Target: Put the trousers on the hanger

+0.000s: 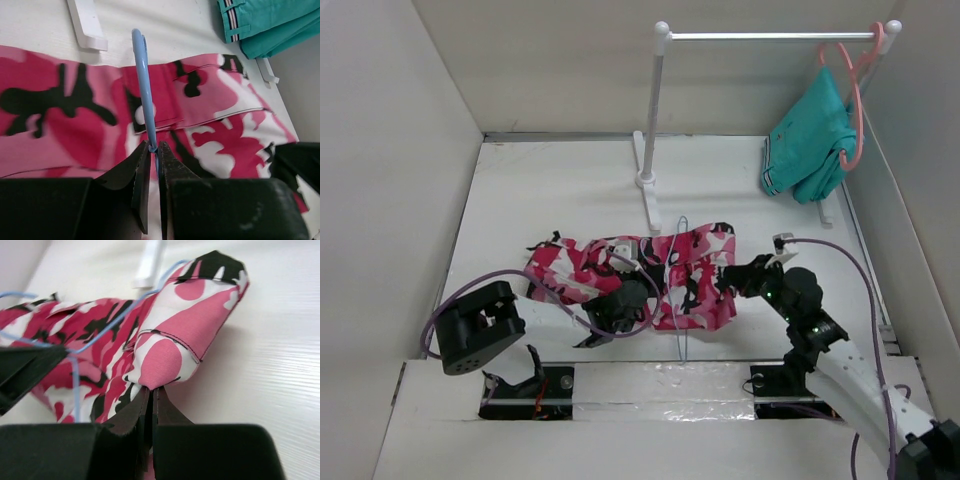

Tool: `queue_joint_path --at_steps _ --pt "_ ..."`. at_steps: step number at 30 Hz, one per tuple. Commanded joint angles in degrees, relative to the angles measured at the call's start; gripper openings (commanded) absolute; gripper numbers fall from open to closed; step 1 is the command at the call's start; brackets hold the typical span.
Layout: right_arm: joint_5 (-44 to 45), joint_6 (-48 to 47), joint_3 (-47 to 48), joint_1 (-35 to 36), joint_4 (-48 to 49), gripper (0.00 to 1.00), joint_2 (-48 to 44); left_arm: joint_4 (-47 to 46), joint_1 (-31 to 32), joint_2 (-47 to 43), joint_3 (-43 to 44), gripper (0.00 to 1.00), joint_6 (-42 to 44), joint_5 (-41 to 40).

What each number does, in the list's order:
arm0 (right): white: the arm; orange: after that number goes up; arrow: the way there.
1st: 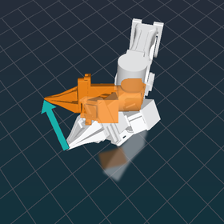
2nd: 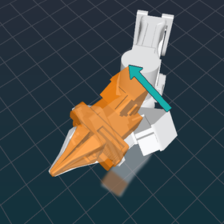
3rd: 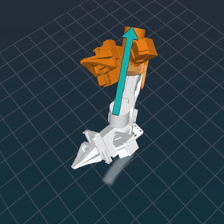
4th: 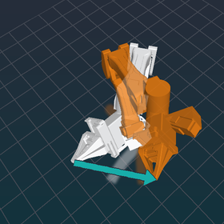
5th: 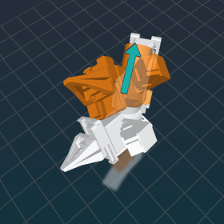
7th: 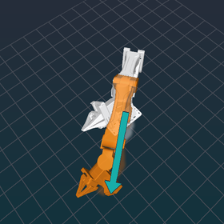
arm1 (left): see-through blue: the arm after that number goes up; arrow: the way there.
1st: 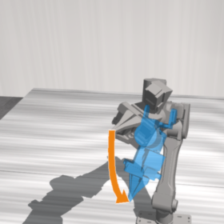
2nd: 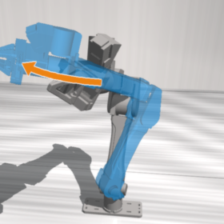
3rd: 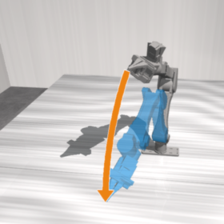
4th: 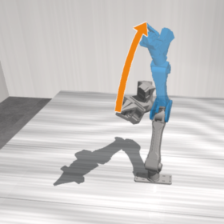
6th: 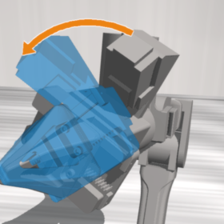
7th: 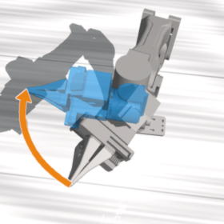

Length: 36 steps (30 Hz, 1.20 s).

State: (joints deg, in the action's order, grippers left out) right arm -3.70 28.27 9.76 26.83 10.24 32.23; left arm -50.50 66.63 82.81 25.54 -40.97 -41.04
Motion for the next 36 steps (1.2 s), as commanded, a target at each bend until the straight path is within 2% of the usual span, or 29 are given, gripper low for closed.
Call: queue_joint_path --at_steps 1,6,9,12,15,18,22,31,36 --pt "3.44 -6.73 5.97 -7.48 -15.33 0.0 -4.36 5.41 -0.45 -3.08 -2.33 0.0 2.74 -1.15" --pt "2.12 -12.62 8.25 -16.36 -19.99 0.0 -5.77 10.5 -0.45 -10.01 -4.44 0.0 2.83 -3.43" --pt "0.28 -14.2 9.13 -21.28 -19.47 0.0 -5.78 15.25 -0.45 -13.62 -4.71 0.0 2.83 -5.01" --pt "-2.18 -15.44 11.06 -24.27 -19.47 0.0 -3.23 16.05 -1.15 -15.21 -5.24 0.0 3.52 -5.11" --pt "-3.15 -16.14 11.42 -24.9 -18.86 0.0 -2.0 18.33 -1.15 -16.0 -4.09 0.0 4.23 -4.93" --pt "-6.66 -16.14 9.93 -24.9 -15.87 0.0 -0.07 14.39 -1.15 -16.53 -4.45 0.0 6.34 -1.69" --pt "-7.72 -16.4 7.65 -24.9 -13.49 0.0 2.49 12.28 -1.15 -15.31 -2.25 0.0 6.6 -2.12" --pt "-9.74 -16.58 6.06 -24.9 -14.99 0.0 1.87 5.33 -0.02 -7.58 3.63 0.0 7.4 1.4" --pt "-10.53 -17.72 7.37 -24.9 -16.82 0.01 2.14 5.58 1.22 -7.04 6.01 0.0 7.84 -1.32"
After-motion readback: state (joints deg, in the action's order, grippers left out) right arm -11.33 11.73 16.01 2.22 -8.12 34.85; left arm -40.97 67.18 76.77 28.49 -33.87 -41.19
